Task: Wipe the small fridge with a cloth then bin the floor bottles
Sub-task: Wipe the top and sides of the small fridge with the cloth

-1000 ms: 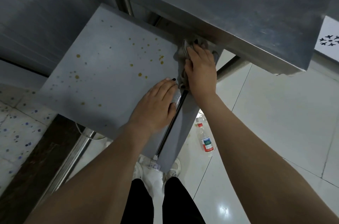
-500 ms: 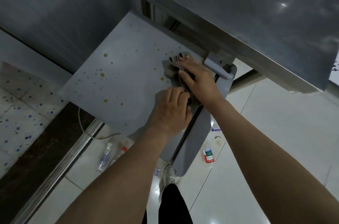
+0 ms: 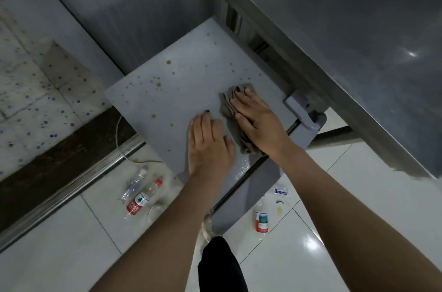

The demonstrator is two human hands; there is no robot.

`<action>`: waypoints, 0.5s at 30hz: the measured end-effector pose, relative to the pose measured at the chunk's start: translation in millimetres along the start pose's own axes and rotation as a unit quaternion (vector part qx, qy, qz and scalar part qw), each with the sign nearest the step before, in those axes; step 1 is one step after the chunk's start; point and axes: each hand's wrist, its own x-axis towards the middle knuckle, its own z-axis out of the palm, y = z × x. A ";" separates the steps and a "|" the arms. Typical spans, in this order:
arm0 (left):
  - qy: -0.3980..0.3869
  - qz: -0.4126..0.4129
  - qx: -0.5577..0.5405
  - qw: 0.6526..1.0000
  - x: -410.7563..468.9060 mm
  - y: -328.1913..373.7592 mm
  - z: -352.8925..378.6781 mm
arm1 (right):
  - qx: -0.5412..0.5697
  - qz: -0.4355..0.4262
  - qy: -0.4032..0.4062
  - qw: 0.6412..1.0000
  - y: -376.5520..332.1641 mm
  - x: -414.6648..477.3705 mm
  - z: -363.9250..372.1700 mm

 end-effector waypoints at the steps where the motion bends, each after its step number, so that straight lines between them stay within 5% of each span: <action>1: -0.003 -0.009 0.004 1.000 0.2 1.6 -1.0 | -0.021 -0.021 -0.006 1.000 -3.7 -0.6 2.7; 6: -0.013 -0.050 0.009 0.999 2.0 4.0 -3.3 | -0.148 -0.074 -0.044 0.985 -7.2 9.2 18.6; 15: -0.036 -0.059 0.026 0.997 2.3 2.1 -3.4 | -0.161 0.026 -0.021 0.986 -10.4 90.2 21.9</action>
